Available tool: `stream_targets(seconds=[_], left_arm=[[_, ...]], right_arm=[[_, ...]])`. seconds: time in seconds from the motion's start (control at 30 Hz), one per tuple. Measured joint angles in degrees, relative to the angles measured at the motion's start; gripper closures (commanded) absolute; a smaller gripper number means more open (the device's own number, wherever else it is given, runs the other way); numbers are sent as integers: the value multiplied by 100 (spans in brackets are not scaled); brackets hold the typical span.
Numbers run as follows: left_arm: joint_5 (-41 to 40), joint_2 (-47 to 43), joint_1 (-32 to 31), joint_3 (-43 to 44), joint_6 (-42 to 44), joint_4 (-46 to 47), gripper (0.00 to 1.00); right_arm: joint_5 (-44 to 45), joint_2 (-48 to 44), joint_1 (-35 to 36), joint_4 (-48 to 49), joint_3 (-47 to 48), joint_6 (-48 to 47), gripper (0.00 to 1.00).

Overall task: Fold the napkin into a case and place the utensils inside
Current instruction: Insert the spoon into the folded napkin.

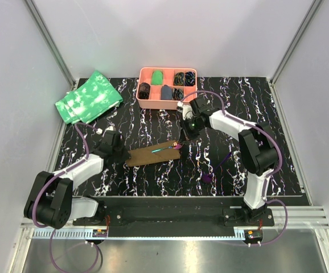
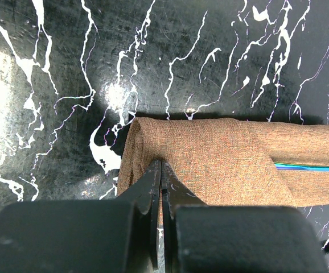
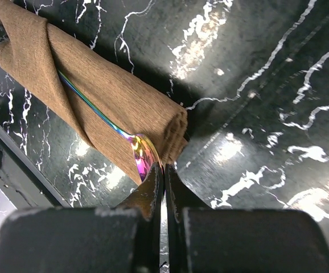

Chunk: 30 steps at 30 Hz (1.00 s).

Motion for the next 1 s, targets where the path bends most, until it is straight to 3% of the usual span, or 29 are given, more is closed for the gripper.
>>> stream_targets(seconds=[0.77,1.0], left_arm=[[-26,0,0,-35,-20,28,100],[-28,0,0,-35,-22,28,100]], right_arm=[[9,435,411,494,184,1027,100],[201,428,459,474,199,1113,90]])
